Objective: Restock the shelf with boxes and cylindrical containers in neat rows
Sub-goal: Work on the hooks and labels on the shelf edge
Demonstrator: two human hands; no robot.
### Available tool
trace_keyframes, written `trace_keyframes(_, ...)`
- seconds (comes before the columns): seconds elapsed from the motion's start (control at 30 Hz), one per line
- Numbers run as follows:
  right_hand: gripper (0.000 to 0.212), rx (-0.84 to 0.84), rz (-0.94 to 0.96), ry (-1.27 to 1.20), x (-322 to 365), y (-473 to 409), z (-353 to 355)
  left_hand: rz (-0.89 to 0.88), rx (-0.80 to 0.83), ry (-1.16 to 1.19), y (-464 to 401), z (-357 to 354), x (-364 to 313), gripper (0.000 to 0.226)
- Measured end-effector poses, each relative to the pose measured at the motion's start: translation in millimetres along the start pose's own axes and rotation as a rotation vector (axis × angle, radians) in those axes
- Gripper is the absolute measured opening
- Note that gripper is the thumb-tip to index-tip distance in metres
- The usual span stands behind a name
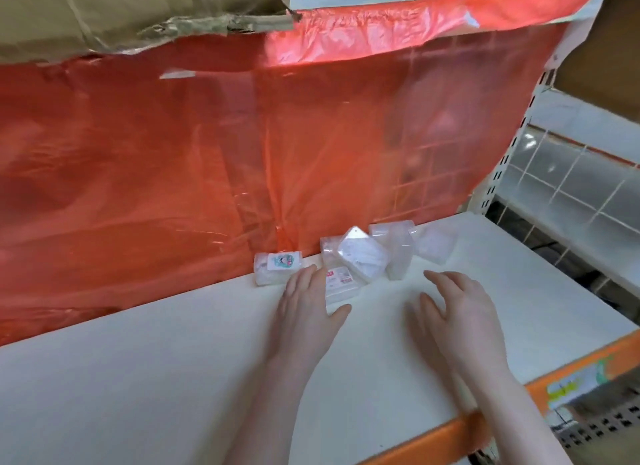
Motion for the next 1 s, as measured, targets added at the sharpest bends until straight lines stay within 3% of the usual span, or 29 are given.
trace_keyframes(0.23,0.032,0.013,0.010,-0.055,-30.3,-16.3,-1.0,0.022,0.032,-0.125,-12.7,-28.4,-1.3,0.068)
trace_keyframes(0.5,0.033,0.061,-0.032,-0.055,-54.0,-22.9,-3.5,0.040,-0.011,-0.174,-16.6,-28.0,-4.3,0.052)
trace_keyframes(0.83,0.042,0.147,0.002,-0.173,-18.7,-55.7,-17.0,0.129,0.082,-0.190,9.5,-12.6,10.4,0.061)
trace_keyframes(1.0,0.046,0.188,-0.003,-0.205,-5.3,-61.7,-33.8,0.148,0.102,-0.211,17.7,-2.9,20.0,0.053)
Point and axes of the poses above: each hand's wrist, its own y-axis away from the middle knuckle, its own z-axis out of the back of the hand, x = y × z, the point moved 10 cm from there along -y, towards the middle knuckle, and after that the axes turned 10 degrees about -x, right-handed, at the moved point
